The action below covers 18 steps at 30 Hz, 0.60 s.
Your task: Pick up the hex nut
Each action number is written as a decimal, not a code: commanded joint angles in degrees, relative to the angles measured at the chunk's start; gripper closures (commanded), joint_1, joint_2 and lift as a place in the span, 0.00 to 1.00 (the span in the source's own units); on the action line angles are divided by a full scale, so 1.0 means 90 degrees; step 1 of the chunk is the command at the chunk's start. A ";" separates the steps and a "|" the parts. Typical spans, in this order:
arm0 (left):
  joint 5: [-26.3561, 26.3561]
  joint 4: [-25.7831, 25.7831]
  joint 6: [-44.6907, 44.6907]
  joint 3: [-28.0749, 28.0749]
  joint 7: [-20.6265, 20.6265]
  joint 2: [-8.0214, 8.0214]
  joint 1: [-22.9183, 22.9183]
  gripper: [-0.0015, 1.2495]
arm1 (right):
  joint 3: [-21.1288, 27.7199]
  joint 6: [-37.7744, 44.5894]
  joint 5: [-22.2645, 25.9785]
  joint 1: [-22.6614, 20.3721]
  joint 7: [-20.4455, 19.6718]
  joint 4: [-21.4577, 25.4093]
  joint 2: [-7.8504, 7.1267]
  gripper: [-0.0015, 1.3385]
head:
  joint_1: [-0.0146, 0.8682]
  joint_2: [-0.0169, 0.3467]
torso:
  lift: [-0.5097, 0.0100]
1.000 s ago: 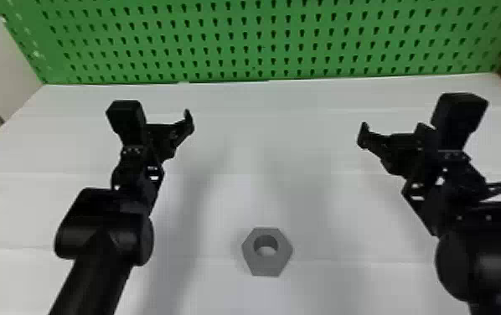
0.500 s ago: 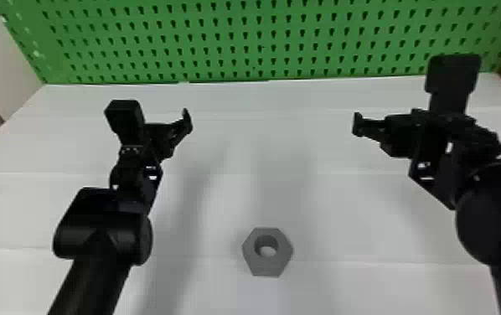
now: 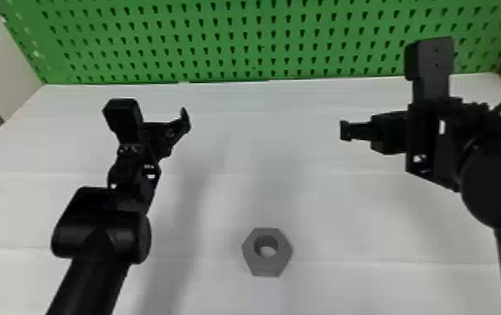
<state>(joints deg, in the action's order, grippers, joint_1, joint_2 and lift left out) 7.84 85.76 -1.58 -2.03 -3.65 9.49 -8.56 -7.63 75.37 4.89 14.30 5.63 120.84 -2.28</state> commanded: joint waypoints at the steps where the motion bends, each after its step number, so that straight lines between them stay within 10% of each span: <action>1: -0.0011 -0.0007 -0.0010 0.0001 0.0005 0.0000 -0.0006 0.07 | -0.0188 0.0952 0.0082 0.0384 0.0000 0.0031 -0.0020 0.09 | 0.91 0.46 | 0.81; 18: -0.0109 -0.0056 -0.0058 -0.0038 0.0005 0.0000 -0.0094 0.07 | -0.0529 0.1634 0.0785 0.1116 0.0000 -0.0438 -0.0020 0.09 | 0.91 0.46 | 0.81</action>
<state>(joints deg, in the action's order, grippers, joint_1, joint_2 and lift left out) 7.12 85.47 -2.10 -2.26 -3.64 9.49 -9.25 -11.85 89.79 9.05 23.31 5.62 119.26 -2.43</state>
